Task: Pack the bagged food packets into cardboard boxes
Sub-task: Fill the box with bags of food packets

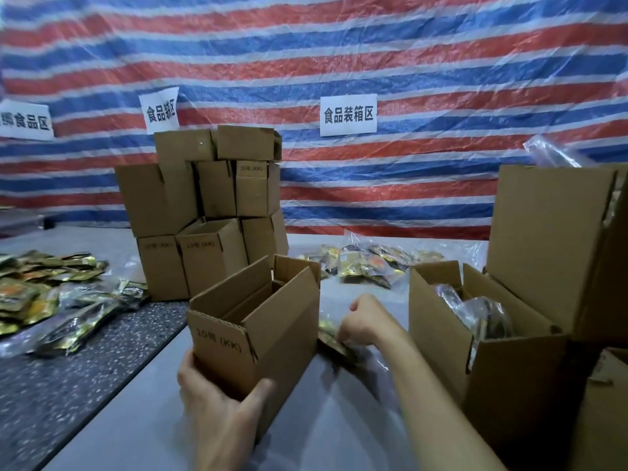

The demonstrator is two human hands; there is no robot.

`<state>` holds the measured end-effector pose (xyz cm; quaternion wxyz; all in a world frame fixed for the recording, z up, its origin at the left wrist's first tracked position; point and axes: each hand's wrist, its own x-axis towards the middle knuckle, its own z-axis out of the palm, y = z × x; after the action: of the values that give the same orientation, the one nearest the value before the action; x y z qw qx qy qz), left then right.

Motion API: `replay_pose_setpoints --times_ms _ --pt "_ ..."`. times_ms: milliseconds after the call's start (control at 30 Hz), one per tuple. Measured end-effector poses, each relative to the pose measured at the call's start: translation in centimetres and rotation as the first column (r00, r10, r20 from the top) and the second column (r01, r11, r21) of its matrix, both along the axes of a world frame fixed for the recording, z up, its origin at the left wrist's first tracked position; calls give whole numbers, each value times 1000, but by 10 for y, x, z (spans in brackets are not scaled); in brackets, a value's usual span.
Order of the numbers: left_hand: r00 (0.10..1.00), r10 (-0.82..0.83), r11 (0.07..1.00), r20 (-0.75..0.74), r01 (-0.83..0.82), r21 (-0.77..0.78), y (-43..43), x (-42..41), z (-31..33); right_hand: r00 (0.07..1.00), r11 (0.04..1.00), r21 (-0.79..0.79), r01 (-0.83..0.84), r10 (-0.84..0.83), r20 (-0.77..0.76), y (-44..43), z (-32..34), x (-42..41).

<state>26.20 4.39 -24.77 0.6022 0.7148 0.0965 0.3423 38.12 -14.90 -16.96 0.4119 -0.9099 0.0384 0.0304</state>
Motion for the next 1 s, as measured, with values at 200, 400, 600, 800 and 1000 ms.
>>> replay_pose_setpoints --times_ms 200,400,600,800,1000 --pt "998 -60 986 15 61 -158 -4 -7 11 999 997 -77 6 -3 43 7 6 0" --pt "997 -64 979 41 71 -192 -4 -7 13 976 994 100 52 -72 207 1 26 -4" --pt "994 -70 980 82 84 -182 -4 -7 12 980 977 213 20 -60 187 -1 30 -6" --pt "995 -75 979 63 86 -185 -4 -6 11 943 964 224 145 -203 264 -6 10 2" --pt "997 -47 983 55 57 -176 -4 -4 8 974 981 98 167 -180 138 -8 -11 3"
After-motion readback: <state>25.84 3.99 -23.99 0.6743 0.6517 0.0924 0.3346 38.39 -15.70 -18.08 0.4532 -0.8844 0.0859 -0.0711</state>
